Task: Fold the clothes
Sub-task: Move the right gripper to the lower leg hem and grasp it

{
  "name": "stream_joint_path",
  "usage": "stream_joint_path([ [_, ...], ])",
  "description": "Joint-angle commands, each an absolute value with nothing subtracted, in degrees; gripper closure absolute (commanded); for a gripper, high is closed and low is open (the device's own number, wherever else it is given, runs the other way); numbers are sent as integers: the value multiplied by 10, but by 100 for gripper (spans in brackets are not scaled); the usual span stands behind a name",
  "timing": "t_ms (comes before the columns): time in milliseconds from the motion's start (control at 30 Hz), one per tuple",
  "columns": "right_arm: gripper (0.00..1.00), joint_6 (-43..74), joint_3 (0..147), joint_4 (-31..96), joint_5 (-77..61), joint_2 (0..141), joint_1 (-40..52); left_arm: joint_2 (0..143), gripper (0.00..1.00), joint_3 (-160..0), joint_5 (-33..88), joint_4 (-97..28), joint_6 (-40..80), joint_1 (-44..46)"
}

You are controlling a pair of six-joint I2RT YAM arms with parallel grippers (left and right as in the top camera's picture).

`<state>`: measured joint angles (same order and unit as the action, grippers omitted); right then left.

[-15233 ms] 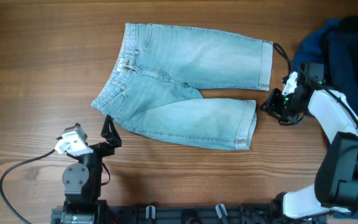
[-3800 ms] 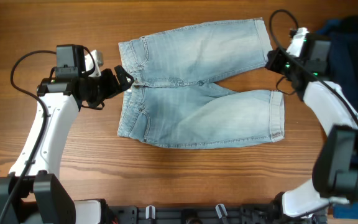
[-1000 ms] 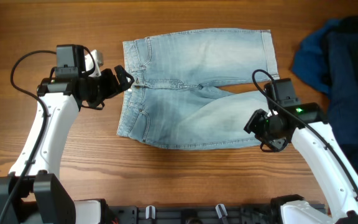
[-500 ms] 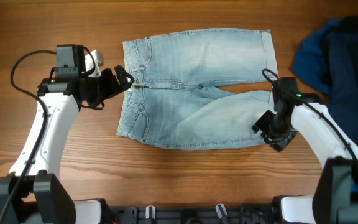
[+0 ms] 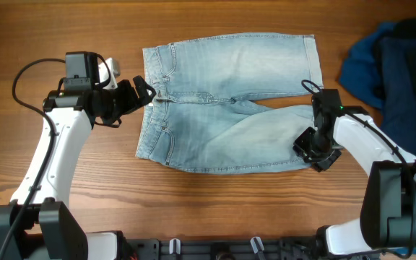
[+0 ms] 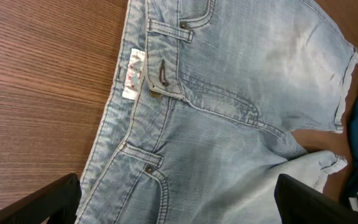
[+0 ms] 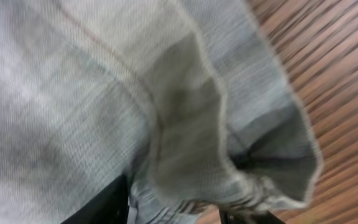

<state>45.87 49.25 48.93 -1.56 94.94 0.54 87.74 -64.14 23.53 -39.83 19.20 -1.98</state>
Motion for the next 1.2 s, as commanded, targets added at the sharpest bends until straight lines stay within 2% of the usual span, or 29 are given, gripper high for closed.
stream_joint_path([
  [0,54,434,490,505,-50,956,3,874,0,-646,242,-398,189,-20],
  [67,57,434,490,517,-47,956,3,874,0,-646,242,-394,189,-20],
  [100,64,434,490,519,-48,956,3,874,0,-646,242,-395,189,-20],
  [133,77,435,490,519,-48,956,3,874,0,-646,236,-393,189,-20],
  [167,83,435,490,518,-47,956,3,874,0,-646,224,-387,189,-21],
  [300,92,434,490,517,-47,956,3,874,0,-646,216,-457,201,-21],
  [367,89,434,490,516,-47,956,3,874,0,-646,197,-486,229,-21],
  [433,79,435,490,511,-47,956,3,874,0,-646,170,-533,258,-21],
  [600,79,435,490,505,-47,956,3,874,0,-643,107,-643,284,-21],
  [667,79,435,490,503,-47,956,3,874,0,-626,108,-643,285,-21],
  [733,84,436,490,501,-48,956,3,874,2,-591,108,-624,295,-21],
  [800,85,436,490,501,-47,956,3,874,14,-555,108,-592,320,-21],
  [900,85,436,490,502,-48,956,3,874,42,-508,109,-516,352,-21],
  [967,85,436,490,502,-48,956,3,874,53,-491,111,-487,362,-21],
  [1000,85,436,490,502,-48,956,3,874,54,-487,112,-486,368,-21],
  [1067,84,436,490,501,-47,956,3,874,42,-482,119,-484,369,-20],
  [1167,84,436,490,499,-48,956,3,874,36,-473,124,-466,369,-9],
])
